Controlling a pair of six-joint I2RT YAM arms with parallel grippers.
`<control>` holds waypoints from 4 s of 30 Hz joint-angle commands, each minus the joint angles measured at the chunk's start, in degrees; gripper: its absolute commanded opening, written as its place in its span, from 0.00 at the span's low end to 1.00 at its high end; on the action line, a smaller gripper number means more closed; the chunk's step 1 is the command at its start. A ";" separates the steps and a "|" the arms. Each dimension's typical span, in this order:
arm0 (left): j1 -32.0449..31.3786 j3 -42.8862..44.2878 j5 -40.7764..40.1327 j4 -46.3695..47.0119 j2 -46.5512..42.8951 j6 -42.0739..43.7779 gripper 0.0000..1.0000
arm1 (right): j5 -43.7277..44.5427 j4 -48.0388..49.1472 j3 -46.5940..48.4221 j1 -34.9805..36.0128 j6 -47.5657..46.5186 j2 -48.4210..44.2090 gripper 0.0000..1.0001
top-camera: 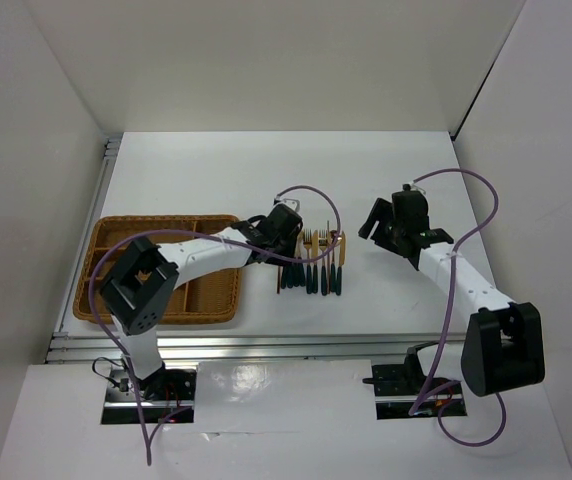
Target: Sort the eating utensils into containers
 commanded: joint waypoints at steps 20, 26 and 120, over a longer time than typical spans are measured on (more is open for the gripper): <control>-0.62 3.35 -1.95 -0.87 6.14 -1.21 0.39 | -0.77 1.44 0.39 -0.22 -0.92 1.36 0.76; -0.62 3.87 -1.95 -1.40 7.19 -0.68 0.39 | -0.77 1.44 0.39 -0.22 -0.92 1.36 0.76; 4.30 -12.29 4.30 -1.49 -3.71 8.64 0.55 | -1.21 1.96 -0.67 -0.22 -0.39 3.56 0.76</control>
